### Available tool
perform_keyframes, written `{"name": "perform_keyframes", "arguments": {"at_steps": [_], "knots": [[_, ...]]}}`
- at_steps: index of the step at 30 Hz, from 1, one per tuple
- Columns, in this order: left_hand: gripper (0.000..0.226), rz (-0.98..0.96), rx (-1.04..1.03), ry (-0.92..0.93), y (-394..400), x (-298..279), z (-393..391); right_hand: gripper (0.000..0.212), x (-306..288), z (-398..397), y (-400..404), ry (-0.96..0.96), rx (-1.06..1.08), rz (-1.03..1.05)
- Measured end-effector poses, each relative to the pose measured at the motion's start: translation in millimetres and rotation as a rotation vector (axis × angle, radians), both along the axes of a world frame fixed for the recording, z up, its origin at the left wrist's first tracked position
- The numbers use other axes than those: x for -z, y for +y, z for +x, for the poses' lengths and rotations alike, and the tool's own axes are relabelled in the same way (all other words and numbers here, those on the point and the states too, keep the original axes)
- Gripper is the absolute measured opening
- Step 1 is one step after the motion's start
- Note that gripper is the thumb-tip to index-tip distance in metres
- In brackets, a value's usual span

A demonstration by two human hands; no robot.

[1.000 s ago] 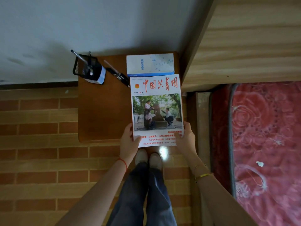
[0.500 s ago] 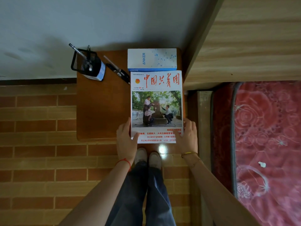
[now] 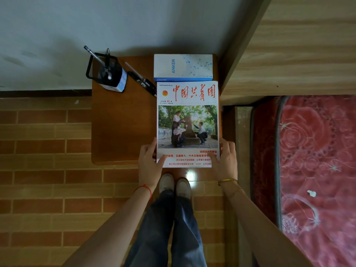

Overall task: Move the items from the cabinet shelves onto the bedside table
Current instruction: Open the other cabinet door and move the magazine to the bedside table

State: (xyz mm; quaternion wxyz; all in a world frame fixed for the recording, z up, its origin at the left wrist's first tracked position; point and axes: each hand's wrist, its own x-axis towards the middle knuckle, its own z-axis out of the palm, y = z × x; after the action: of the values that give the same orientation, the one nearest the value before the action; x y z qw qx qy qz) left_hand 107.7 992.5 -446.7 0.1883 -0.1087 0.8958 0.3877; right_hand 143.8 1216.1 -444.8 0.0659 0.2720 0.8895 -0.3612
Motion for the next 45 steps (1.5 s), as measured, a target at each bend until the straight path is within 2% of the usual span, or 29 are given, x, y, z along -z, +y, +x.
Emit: {"name": "perform_keyframes", "arguments": {"at_steps": [6,11,15,18,25,33,40,45], "knots": [[0.064,-0.055,0.092,-0.048,-5,-11,-5,0.049,-9,-2,1,-0.052,-0.007,0.019],[0.056,-0.144,0.153,-0.044,-15,-52,-8,0.044,-53,-3,8,-0.074,-0.080,0.129],[0.050,-0.215,0.251,0.061,-27,-117,-14,0.041,-113,-5,13,0.006,-0.202,0.216],[0.046,-0.239,0.357,0.252,-38,-180,-14,0.042,-174,-5,11,0.092,-0.279,0.265],[0.043,-0.263,0.428,0.473,-67,-312,-1,0.037,-306,15,-4,0.269,-0.388,0.356],[0.044,-0.281,0.306,0.553,-86,-402,57,0.035,-384,49,-23,0.418,-0.438,0.399],[0.042,-0.290,0.108,0.511,-114,-417,112,0.037,-410,57,-48,0.467,-0.549,0.347],[0.040,-0.310,-0.045,0.569,-148,-429,149,0.036,-425,52,-84,0.488,-0.687,0.299]]}}
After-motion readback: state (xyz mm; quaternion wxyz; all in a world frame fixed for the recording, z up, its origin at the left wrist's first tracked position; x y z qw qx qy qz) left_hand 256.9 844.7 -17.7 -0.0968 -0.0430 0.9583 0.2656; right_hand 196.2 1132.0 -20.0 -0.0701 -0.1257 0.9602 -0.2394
